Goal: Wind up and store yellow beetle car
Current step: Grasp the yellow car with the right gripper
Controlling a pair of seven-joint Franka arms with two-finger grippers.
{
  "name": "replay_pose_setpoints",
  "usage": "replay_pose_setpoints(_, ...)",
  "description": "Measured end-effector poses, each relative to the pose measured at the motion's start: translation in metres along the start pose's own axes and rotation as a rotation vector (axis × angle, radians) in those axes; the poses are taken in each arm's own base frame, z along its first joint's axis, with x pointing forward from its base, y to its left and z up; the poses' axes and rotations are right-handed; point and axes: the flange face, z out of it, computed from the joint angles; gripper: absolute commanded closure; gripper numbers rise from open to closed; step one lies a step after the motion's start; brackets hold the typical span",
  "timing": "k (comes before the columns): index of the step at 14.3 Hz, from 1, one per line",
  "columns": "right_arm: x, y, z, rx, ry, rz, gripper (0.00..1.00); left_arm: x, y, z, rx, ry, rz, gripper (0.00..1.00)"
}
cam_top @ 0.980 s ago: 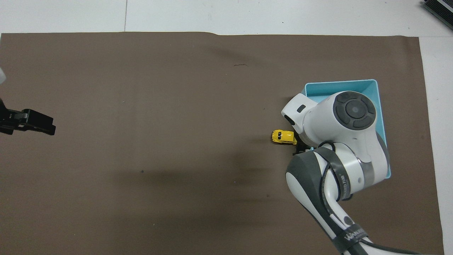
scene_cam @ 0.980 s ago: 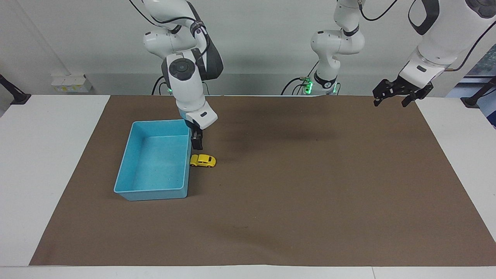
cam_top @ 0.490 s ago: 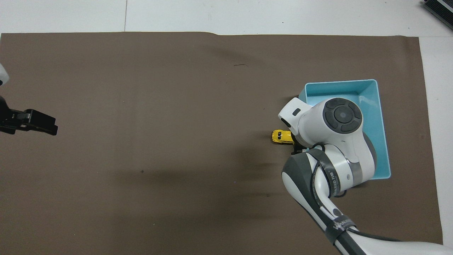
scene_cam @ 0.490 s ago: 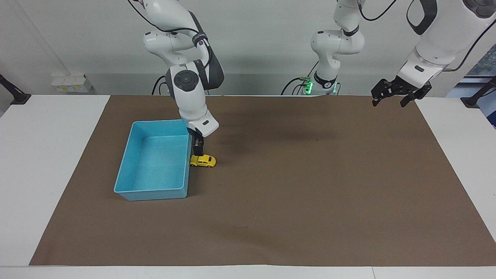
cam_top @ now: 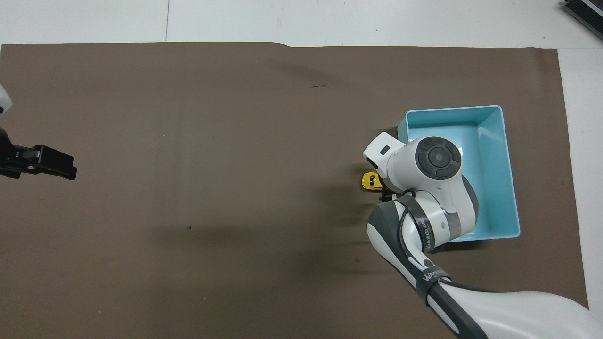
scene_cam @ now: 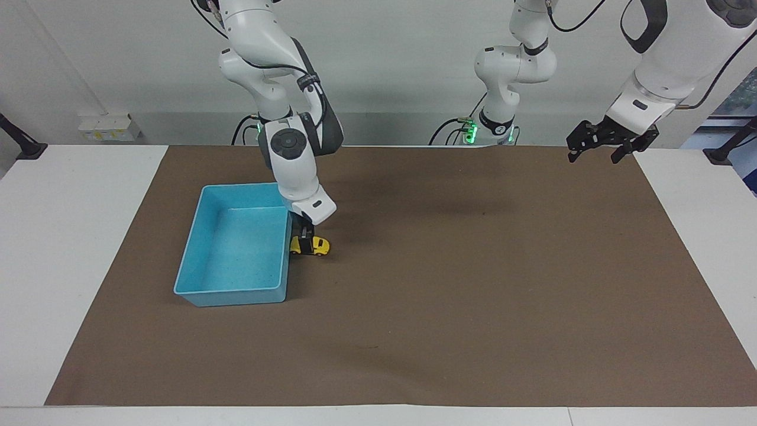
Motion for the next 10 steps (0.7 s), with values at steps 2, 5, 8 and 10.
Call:
replay_pose_setpoints(2,0.0006,0.0015,0.0145,0.004,0.000,0.000,0.31,0.0000,0.0001,0.0000,0.000,0.000,0.000,0.00)
replay_pose_setpoints(5,0.0009,0.0022,0.0152,0.001,-0.005,-0.012,0.72,0.0000,0.0011,0.0000,0.000,0.000,0.002,0.00)
replay_pose_setpoints(8,0.0022,0.0022,0.0143,-0.001,-0.009,-0.023,0.88,-0.0001,-0.0029,-0.0001,-0.001,0.000,-0.005,0.00)
replay_pose_setpoints(10,0.0041,0.0035,0.0119,-0.007,-0.007,-0.025,0.88,-0.0003,-0.0066,-0.0001,-0.001,0.000,-0.012,0.00)
